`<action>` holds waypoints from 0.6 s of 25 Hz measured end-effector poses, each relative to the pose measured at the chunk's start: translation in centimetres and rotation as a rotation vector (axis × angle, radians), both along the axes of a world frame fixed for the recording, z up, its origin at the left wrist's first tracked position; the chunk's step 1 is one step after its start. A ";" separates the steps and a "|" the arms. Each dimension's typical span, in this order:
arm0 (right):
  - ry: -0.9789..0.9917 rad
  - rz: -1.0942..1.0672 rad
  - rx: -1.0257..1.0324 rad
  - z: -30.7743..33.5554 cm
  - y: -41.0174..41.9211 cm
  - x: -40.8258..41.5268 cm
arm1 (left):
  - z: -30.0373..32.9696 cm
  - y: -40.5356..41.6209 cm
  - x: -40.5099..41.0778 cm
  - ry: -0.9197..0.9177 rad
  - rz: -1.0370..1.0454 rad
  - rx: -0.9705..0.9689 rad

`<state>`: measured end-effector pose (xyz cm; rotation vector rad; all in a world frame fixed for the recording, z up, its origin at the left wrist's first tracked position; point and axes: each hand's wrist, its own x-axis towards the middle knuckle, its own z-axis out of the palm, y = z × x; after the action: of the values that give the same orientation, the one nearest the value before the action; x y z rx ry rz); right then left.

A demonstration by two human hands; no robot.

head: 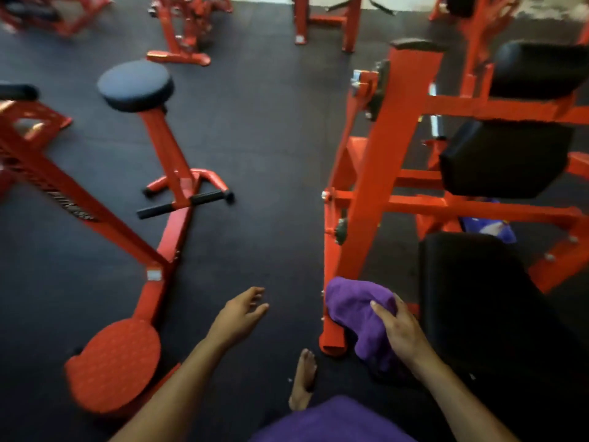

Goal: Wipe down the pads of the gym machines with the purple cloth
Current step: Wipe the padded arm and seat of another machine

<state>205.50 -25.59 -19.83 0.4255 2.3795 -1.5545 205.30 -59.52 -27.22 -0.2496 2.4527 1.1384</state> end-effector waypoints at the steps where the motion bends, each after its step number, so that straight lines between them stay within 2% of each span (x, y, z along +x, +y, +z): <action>1: 0.005 0.038 0.017 -0.1 -1.6 -1.5 | 0.4 -1.4 -0.4 -0.005 0.037 -0.010; 4: -0.047 0.142 -0.016 -1.5 -5.5 -7.2 | 2.1 -6.1 -1.3 -0.025 0.128 -0.075; 8: -0.072 0.311 -0.076 -1.9 -11.0 -14.7 | 3.4 -11.1 -2.2 -0.034 0.380 -0.111; 15: 0.020 0.543 -0.011 -2.4 -16.3 -25.0 | 1.5 -13.3 -7.7 -0.059 0.511 -0.067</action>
<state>180.47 -41.86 -22.22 -0.2295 2.2377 -1.3141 197.57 -72.80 -25.71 -0.9589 2.4433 1.2181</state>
